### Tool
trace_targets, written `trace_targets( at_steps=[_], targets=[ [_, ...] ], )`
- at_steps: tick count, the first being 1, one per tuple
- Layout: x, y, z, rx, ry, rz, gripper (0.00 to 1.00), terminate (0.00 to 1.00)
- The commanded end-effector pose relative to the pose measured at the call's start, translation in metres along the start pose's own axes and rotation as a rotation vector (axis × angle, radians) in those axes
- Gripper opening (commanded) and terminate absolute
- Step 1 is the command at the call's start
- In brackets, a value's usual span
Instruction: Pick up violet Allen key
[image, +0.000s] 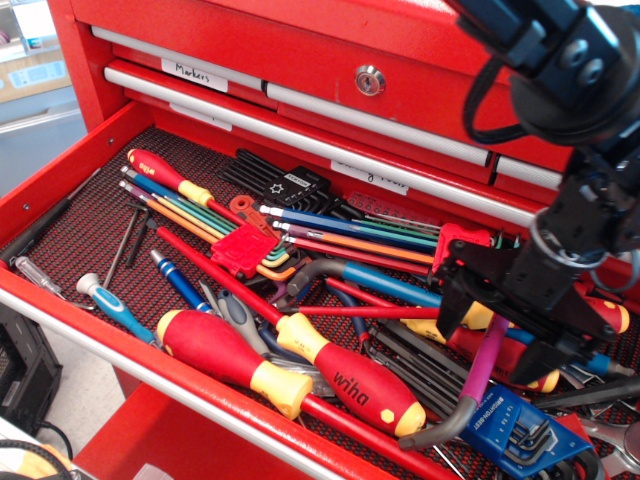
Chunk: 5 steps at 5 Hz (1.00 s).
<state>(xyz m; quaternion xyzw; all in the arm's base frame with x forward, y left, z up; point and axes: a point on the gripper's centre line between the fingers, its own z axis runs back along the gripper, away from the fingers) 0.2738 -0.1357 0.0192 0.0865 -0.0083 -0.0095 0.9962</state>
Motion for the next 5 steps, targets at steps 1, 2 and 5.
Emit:
trace_targets(
  at_steps=[1, 2, 5],
  targets=[
    [-0.005, 0.004, -0.001, -0.016, -0.041, 0.070, 0.00, 0.00],
    [-0.011, 0.007, 0.003, -0.032, -0.003, 0.088, 0.00, 0.00],
    [-0.053, 0.035, 0.068, 0.057, 0.214, 0.160, 0.00, 0.00]
  ],
)
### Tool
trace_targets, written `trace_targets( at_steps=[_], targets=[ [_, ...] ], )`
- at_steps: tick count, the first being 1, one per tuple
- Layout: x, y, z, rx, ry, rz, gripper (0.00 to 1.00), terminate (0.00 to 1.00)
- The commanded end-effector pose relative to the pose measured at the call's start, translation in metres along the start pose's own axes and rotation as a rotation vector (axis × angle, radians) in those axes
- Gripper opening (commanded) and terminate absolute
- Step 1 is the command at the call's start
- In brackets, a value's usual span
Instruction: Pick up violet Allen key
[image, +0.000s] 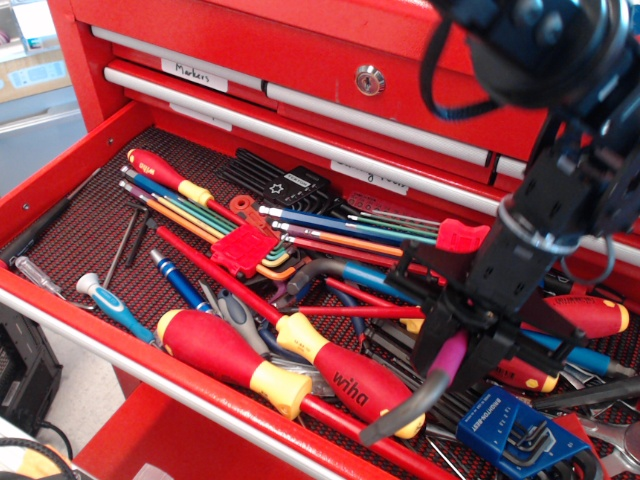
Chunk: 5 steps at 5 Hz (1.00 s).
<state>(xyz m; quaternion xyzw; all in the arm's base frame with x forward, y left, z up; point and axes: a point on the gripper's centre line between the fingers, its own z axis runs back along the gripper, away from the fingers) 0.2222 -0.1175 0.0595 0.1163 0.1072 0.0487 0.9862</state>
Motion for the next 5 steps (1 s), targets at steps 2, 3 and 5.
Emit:
trace_targets(
  at_steps=[2, 3, 5],
  targets=[
    [-0.041, 0.050, 0.082, 0.131, -0.087, 0.142, 0.00, 0.00],
    [-0.044, 0.059, 0.112, 0.201, -0.169, 0.165, 0.00, 0.00],
    [-0.051, 0.064, 0.143, 0.258, -0.255, 0.155, 0.00, 1.00]
  ],
)
